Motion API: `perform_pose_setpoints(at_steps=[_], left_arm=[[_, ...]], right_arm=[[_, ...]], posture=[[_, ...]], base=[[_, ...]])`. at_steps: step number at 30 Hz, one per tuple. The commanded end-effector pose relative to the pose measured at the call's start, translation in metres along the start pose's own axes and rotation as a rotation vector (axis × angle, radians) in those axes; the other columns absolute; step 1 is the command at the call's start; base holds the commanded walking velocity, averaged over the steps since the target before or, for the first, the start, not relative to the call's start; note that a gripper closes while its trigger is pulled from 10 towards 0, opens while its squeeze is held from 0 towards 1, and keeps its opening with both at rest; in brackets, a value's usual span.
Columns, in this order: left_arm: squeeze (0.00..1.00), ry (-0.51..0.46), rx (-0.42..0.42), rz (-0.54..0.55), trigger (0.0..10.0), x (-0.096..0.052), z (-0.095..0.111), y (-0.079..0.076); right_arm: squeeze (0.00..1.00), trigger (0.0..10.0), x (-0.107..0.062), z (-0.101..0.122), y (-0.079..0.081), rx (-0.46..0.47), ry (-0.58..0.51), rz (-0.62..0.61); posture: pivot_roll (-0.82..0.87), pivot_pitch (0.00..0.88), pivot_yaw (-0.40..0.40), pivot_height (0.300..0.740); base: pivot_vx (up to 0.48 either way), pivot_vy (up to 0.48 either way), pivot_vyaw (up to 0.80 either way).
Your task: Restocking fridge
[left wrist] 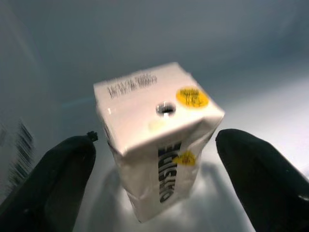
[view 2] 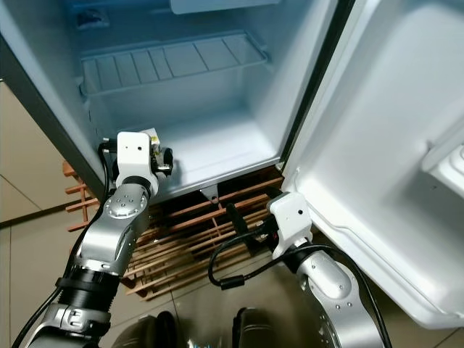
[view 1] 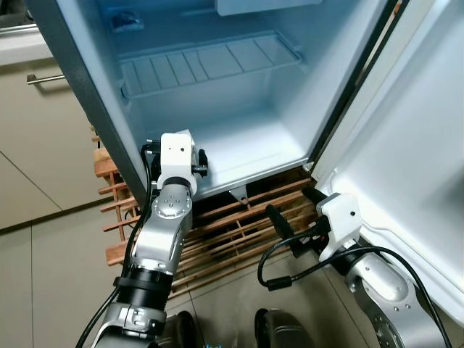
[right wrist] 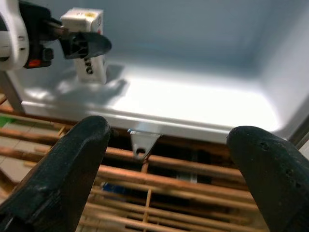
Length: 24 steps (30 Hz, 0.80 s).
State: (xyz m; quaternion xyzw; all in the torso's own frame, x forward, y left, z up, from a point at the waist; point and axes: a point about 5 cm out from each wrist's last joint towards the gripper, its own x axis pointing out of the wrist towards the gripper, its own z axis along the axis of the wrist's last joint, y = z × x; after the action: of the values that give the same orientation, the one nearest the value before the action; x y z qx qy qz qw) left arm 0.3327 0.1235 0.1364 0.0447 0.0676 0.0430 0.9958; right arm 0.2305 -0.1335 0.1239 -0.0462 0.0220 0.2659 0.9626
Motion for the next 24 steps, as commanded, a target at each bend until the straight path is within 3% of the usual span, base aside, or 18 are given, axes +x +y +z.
perform_pose_setpoints(at_steps=[1,7,10,12,15,20,24], left_arm=[[0.0,-0.129,0.035,0.076,10.0,0.002,0.026,0.024],[0.0,-0.187,0.061,0.055,10.0,0.006,0.037,0.018],[0.0,-0.158,0.032,0.067,10.0,0.01,0.034,0.015],[0.0,-0.118,-0.032,0.081,10.0,0.013,0.032,0.01],[0.0,-0.132,-0.071,0.063,10.0,0.013,0.038,0.003],[0.0,-0.205,-0.047,0.006,10.0,0.006,0.05,0.001],[0.0,-0.308,0.027,-0.069,10.0,-0.014,0.059,0.011]], right_arm=[[0.05,10.0,0.004,0.001,-0.002,-0.016,-0.017,-0.014],[0.05,10.0,0.008,-0.001,-0.002,-0.013,-0.028,-0.016],[0.05,10.0,0.008,-0.001,-0.002,-0.014,-0.03,-0.016],[0.05,10.0,0.007,-0.001,-0.002,-0.018,-0.031,-0.017],[0.05,10.0,0.005,-0.002,-0.004,-0.025,-0.028,-0.019],[0.05,10.0,0.002,0.001,-0.007,-0.032,-0.032,-0.036],[0.06,10.0,0.001,0.007,-0.021,-0.019,-0.07,-0.162]], posture=[[-0.16,0.026,-0.002,0.74],[-0.15,0.016,0.0,0.74],[-0.16,0.018,-0.002,0.74],[-0.17,0.025,-0.005,0.74],[-0.18,0.032,-0.01,0.74],[-0.19,0.035,-0.011,0.74],[-0.18,0.037,-0.015,0.74]], base=[[0.0,0.0,0.0],[0.0,0.0,0.0],[0.0,0.0,0.0],[0.0,0.0,0.0],[0.0,0.0,0.0],[0.0,0.0,0.0],[0.0,0.0,0.0]])
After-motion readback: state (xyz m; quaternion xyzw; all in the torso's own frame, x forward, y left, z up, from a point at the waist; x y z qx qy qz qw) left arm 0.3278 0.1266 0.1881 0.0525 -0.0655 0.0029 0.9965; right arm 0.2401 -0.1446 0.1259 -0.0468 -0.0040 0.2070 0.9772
